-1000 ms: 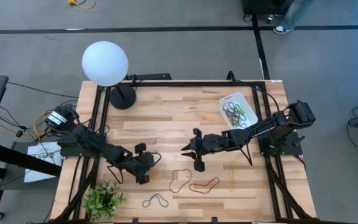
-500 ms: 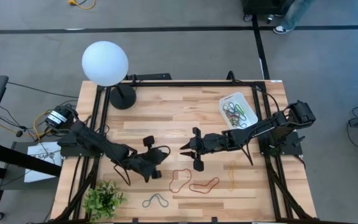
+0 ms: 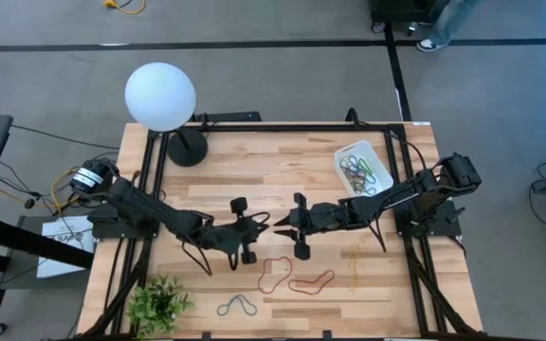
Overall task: Pick and place items into bin
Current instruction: Put the left yellow rubber band into the white bin
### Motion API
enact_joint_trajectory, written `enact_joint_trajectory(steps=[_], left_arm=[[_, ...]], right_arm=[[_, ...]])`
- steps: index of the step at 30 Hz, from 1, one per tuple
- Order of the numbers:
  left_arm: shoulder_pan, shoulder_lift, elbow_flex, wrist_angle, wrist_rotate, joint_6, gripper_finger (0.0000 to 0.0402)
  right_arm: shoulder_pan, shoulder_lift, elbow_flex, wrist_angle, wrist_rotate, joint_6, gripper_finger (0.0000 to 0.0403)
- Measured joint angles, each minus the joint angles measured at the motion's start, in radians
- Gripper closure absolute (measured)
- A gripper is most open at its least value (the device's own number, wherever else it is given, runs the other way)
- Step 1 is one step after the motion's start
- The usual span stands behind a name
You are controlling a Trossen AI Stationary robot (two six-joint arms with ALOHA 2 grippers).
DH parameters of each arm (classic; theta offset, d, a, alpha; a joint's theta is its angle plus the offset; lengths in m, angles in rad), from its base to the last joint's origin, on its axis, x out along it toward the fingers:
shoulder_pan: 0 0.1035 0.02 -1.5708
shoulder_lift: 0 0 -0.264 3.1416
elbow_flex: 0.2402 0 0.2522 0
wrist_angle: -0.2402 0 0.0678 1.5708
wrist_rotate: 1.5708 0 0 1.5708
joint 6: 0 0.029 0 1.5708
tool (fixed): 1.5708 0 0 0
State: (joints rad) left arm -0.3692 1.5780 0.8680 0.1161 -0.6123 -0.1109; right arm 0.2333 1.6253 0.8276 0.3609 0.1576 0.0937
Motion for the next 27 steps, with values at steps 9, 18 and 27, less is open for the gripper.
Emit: enact_joint_trajectory(steps=[9,18,27], left_arm=[[0.002,-0.001,0.000,0.132,0.076,0.144,0.0402],[0.003,-0.001,0.001,0.133,0.078,0.145,0.0401],[0.003,-0.001,0.001,0.132,0.041,0.145,0.0401]], right_arm=[[-0.007,0.000,0.000,-0.001,0.004,0.001,0.0315],[-0.007,0.000,0.000,-0.001,0.004,-0.047,0.0316],[-0.007,0.000,0.000,-0.001,0.004,-0.053,0.0386]])
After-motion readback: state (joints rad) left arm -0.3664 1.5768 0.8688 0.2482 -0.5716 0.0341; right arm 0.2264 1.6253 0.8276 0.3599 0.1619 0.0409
